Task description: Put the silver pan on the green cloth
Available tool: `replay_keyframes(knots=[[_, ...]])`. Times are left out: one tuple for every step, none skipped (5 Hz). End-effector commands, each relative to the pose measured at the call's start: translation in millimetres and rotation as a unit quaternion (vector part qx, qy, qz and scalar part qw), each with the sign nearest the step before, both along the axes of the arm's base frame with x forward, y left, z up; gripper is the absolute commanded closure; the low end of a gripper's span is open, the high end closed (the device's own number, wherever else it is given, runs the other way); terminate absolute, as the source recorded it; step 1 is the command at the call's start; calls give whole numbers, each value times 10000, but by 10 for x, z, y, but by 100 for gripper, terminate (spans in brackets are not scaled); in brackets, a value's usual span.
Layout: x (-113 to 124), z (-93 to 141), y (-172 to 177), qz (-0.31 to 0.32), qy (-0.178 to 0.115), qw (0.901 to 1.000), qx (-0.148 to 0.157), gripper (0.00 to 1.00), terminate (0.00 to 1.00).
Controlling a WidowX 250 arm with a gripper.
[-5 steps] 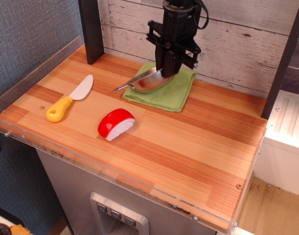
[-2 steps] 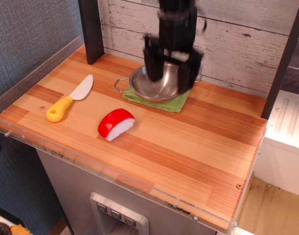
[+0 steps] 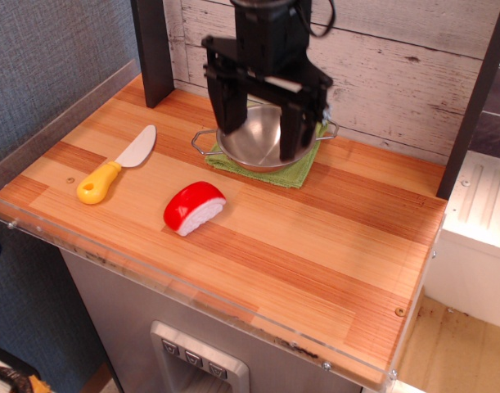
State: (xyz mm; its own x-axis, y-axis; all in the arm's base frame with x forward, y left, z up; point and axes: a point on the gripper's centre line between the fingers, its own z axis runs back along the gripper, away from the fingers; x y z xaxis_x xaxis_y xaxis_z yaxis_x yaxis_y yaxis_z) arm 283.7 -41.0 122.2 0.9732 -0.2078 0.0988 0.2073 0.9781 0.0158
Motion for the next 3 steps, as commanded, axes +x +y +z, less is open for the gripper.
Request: replay_keyframes(knots=[[-222,53,-49,153,38,9999,-7,0,0],[-222,53,-49,153,38,9999,-7,0,0],[-222,53,-49,153,38,9999,-7,0,100]])
